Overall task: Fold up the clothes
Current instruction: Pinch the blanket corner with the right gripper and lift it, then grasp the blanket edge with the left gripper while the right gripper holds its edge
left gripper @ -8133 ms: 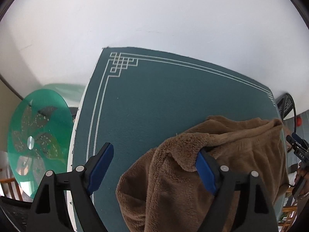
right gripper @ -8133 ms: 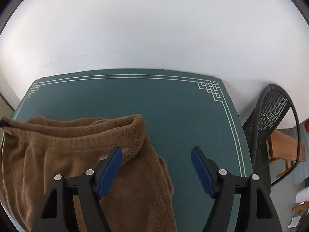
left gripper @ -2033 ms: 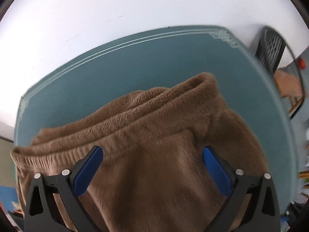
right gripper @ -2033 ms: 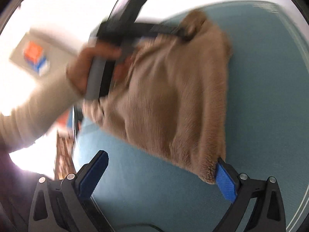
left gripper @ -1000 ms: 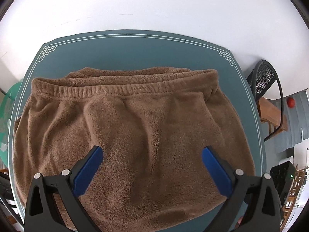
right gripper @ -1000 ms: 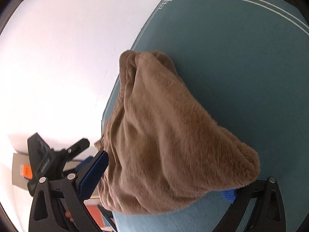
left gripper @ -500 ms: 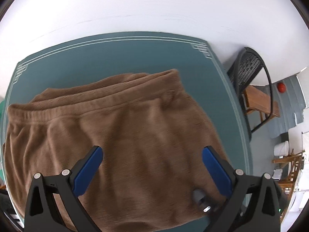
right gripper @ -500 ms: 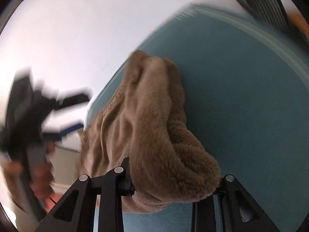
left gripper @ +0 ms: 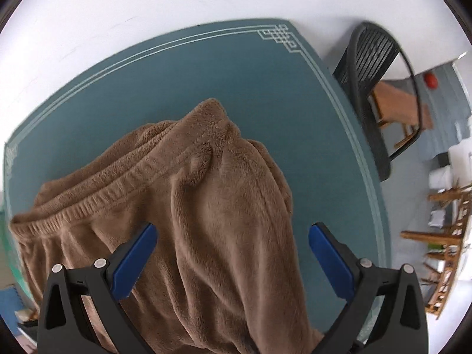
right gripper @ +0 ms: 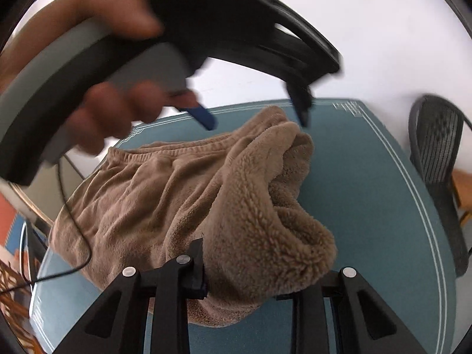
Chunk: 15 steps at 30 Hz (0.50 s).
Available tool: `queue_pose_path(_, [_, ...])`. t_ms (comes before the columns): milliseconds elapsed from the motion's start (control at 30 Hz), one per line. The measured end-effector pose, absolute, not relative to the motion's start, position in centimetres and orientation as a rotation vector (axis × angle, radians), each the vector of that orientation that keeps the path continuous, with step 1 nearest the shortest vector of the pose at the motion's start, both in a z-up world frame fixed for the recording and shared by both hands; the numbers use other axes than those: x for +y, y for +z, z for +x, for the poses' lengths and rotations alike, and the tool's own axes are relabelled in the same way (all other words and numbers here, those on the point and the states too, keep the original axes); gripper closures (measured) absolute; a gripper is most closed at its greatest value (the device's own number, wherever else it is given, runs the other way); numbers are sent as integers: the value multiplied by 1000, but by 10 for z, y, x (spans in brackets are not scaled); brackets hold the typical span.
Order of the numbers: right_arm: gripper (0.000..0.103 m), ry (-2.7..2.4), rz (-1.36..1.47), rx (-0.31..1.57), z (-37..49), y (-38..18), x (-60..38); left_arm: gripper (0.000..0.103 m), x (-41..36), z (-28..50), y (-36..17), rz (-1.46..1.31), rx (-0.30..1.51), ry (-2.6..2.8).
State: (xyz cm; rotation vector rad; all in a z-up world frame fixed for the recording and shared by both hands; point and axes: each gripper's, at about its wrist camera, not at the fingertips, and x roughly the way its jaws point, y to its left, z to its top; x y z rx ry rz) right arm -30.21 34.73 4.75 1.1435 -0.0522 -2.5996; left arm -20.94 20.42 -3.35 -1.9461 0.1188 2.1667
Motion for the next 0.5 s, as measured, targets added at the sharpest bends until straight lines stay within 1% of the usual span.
queue_pose_path(233, [74, -2590, 1059, 69, -301, 49, 333, 0, 221, -208, -61, -2036, 344, 2096])
queue_pose_path(300, [74, -2583, 1036, 98, -300, 49, 326, 3, 218, -205, -65, -2041, 388, 2110])
queue_pose_path(333, [74, -2579, 1028, 106, -300, 49, 324, 13, 216, -204, -67, -2045, 403, 2116])
queue_pose_path(367, [74, -2573, 1024, 111, -299, 49, 322, 29, 211, -204, -68, -2059, 369, 2115])
queue_pose_path(400, [74, -2567, 1022, 113, -299, 49, 321, 36, 205, -204, -69, -2073, 336, 2113])
queue_pose_path(433, [74, -2562, 1021, 112, -300, 48, 320, 47, 199, -203, -69, -2084, 302, 2113])
queue_pose_path(467, [74, -2558, 1022, 110, -300, 47, 320, 53, 194, -203, -66, -2080, 267, 2122])
queue_pose_path(500, [74, -2555, 1024, 109, -301, 47, 320, 55, 189, -202, -64, -2077, 233, 2131])
